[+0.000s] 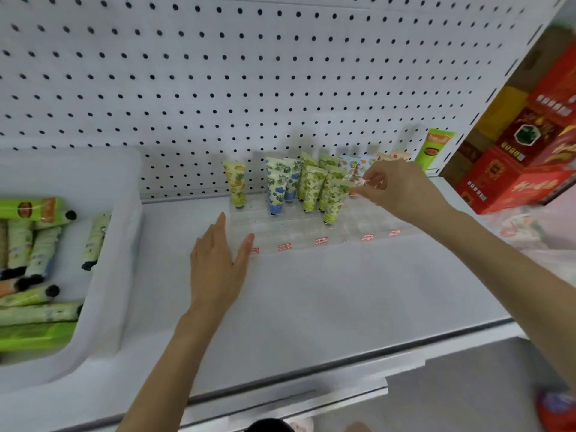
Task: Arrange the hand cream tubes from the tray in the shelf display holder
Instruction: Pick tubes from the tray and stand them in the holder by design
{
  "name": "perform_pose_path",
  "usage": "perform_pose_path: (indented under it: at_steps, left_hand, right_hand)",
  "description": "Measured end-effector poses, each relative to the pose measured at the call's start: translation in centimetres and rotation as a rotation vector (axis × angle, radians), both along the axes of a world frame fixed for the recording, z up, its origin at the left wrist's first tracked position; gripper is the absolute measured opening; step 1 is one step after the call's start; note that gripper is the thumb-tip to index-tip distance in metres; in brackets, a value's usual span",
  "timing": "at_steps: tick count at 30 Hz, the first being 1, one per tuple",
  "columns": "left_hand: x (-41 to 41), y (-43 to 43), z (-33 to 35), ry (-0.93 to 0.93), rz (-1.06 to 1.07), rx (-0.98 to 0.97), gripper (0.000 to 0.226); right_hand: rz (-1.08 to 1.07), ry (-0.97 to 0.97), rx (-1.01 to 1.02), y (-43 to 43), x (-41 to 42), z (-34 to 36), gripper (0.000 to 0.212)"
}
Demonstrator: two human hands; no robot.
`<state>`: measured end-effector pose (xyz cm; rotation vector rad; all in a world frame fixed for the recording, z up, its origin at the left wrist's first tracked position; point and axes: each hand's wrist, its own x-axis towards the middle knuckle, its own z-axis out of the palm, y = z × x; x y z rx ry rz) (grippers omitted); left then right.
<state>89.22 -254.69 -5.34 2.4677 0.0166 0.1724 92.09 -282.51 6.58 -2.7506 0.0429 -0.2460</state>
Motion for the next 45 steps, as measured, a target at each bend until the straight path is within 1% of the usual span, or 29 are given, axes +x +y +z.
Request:
perform_pose_path:
  at_steps: [3,6,8,11,13,17,20,24,28,31,35,38,41,43,45]
  left_hand:
    - [-1.9,-0.2,2.8,-0.117,-0.037,0.163,0.073]
    - [-4.1,0.0,6.1,-0.213,-0.066,0.259,0.075]
    - [-6.0,0.9,8.5,-0.280,-0.074,0.288,0.071]
    - [-9.1,3.6,11.9,-0.322,-0.069,0.373,0.061]
    - [-11.2,6.2,14.0,-0.318,-0.048,0.427,0.065]
    - [-15.6,12.6,16.6,-0.293,0.010,0.509,0.087]
    - [-18.1,17.5,18.3,-0.234,0.061,0.495,0.085]
    - [-20.4,23.4,19.3,-0.219,0.129,0.509,0.082]
    - [-20.8,28.6,18.7,-0.208,0.147,0.481,0.084]
    - [-19.6,33.0,17.1,-0.189,0.156,0.443,0.079]
    - [-16.2,40.5,15.1,-0.137,0.168,0.368,0.070]
    - [-13.3,45.9,13.4,-0.095,0.143,0.236,0.070]
    - [-10.3,48.9,11.9,-0.067,0.070,0.086,0.075]
    - [-8.1,49.9,11.3,-0.044,0.033,0.025,0.077]
    - [-5.9,50.5,11.0,-0.033,0.010,-0.027,0.077]
  right_hand:
    - [0.059,-0.008,-0.149,0.2,-2.3,1.3,0.036]
    - [0.199,0.088,-0.390,1.2,-4.6,2.8,0.059]
    - [0.260,0.147,-0.519,2.4,-6.3,3.9,0.070]
    - [0.304,0.178,-0.565,5.5,-8.8,5.5,0.076]
    - [0.342,0.168,-0.530,8.2,-10.5,6.4,0.077]
    - [0.424,0.112,-0.424,14.1,-13.8,6.9,0.074]
    - [0.455,0.131,-0.369,18.2,-15.6,7.4,0.075]
    - [0.487,0.131,-0.361,23.1,-16.7,8.7,0.074]
    - [0.508,0.140,-0.249,28.0,-16.4,8.8,0.071]
    - [0.522,0.194,-0.182,32.6,-14.9,7.8,0.069]
    - [0.505,0.258,-0.109,39.6,-10.6,5.5,0.067]
    - [0.454,0.324,-0.040,44.8,-6.9,2.8,0.068]
    - [0.373,0.392,0.001,48.6,-3.8,-0.1,0.069]
    - [0.292,0.419,0.114,50.1,-2.0,-1.7,0.069]
    - [0.165,0.415,0.270,50.6,0.0,-3.2,0.068]
